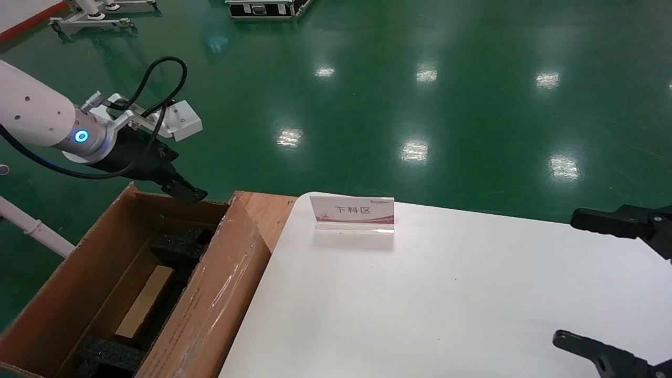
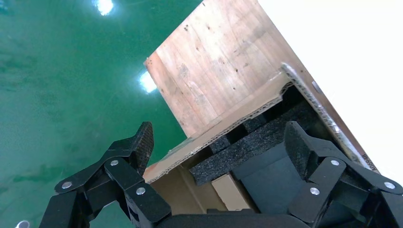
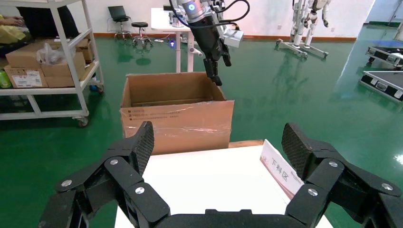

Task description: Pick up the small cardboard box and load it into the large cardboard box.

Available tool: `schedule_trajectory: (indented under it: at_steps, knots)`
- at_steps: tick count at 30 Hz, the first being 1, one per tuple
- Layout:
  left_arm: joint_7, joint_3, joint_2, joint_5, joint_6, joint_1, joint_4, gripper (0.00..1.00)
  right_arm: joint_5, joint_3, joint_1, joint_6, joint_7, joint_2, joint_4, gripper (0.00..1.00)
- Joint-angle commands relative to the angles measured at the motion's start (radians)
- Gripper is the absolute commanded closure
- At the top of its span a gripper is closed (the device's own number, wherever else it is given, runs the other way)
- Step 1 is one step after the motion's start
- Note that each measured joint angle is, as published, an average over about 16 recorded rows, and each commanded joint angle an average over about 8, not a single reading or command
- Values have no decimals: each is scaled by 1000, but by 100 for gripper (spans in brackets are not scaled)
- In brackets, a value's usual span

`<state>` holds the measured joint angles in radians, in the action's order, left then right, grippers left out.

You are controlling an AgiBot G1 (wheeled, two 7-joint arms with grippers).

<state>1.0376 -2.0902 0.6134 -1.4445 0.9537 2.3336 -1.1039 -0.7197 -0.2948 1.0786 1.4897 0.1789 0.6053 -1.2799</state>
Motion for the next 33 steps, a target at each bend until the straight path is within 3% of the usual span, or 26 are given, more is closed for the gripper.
schedule_trajectory:
  at_steps: [1,33]
  knots:
    - [3,7,-10,-7,-6,6,-32,0,0,0,0,0,0,0,0,0]
    - [-461,987,-6,385,292,-682,-113,0,-3,4,-1,1,2,1,0,0]
